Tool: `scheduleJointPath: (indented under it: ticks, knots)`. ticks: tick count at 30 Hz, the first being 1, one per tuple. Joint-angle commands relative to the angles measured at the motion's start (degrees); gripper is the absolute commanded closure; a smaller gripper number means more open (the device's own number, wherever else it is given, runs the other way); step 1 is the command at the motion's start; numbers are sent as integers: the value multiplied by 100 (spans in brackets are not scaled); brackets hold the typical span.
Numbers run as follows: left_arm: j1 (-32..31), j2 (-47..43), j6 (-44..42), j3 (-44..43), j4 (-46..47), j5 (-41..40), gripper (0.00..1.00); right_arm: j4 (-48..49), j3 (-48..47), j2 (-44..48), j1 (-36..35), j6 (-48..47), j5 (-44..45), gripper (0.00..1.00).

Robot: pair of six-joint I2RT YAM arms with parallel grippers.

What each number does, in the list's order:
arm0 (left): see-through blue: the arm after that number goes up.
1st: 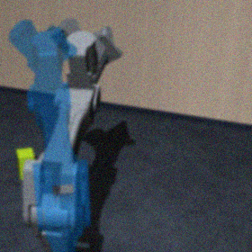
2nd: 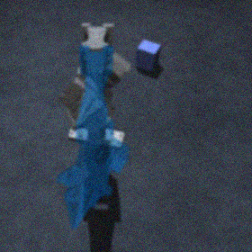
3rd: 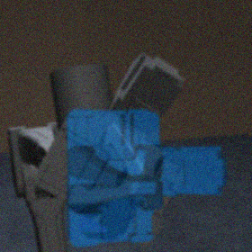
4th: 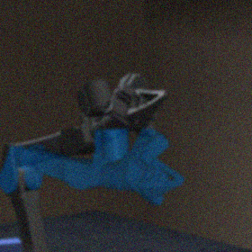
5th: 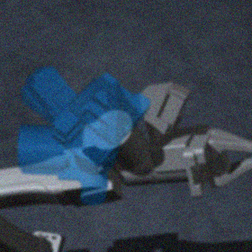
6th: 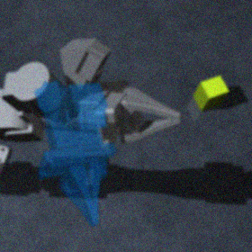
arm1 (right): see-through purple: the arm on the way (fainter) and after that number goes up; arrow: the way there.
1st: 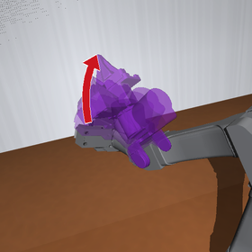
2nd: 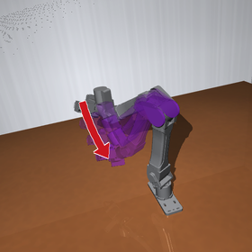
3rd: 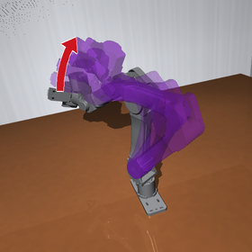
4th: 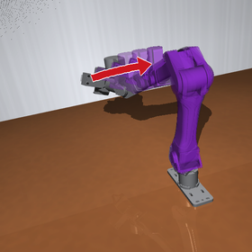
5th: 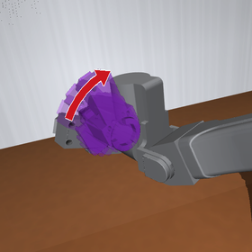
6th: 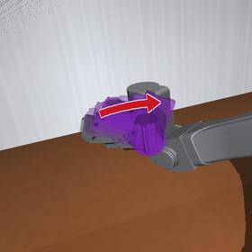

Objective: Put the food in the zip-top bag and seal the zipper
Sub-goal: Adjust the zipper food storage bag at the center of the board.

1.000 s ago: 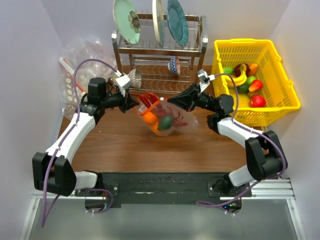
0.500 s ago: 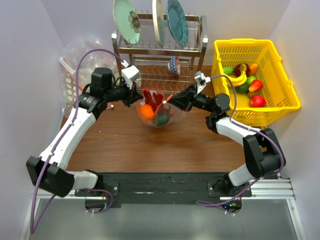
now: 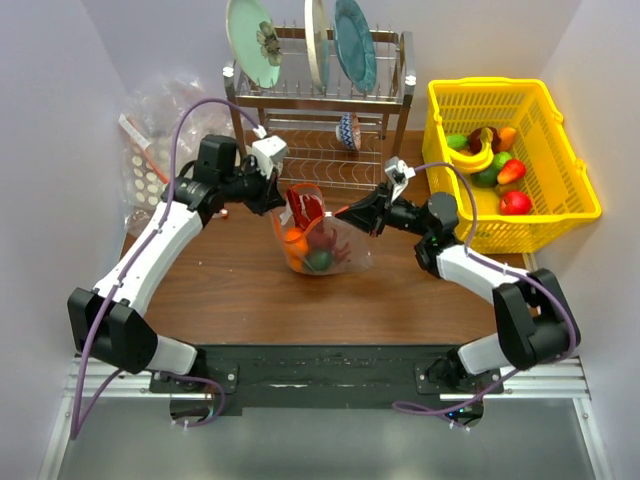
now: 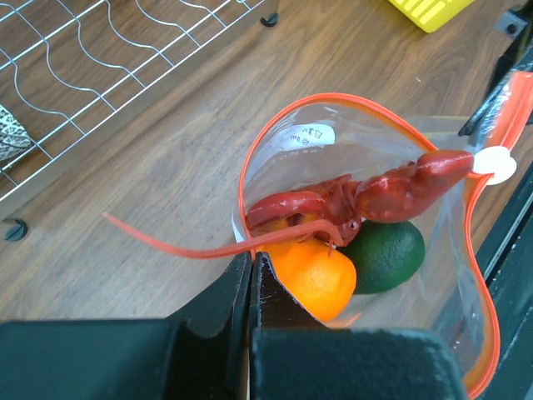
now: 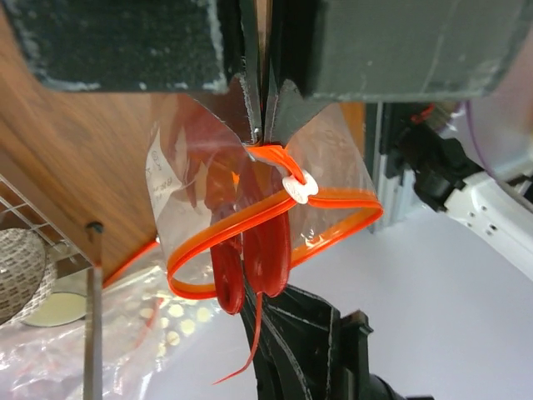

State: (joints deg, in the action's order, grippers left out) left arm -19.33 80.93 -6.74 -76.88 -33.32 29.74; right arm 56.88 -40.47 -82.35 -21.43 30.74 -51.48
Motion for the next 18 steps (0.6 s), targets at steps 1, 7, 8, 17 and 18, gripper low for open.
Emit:
scheduleJointPath:
  ticks: [1, 7, 8, 17, 18]
  knots:
    - [-36, -60, 147, -546, -173, -47, 100, -1203, 13, 709, -28, -1042, 454, 100]
    - [-114, 37, 367, -1513, -789, -319, 100, -1646, -128, 1027, -19, -1264, 710, 100]
    - [-158, 37, 367, -1662, -833, -372, 100, -1567, -145, 1071, -19, -1211, 684, 100]
    - [-229, 99, 393, -311, -201, -485, 100, -1250, -647, 1159, -28, -754, 578, 100]
    - [-229, 125, 384, -284, -253, -539, 100, -1250, -620, 1151, -19, -754, 604, 100]
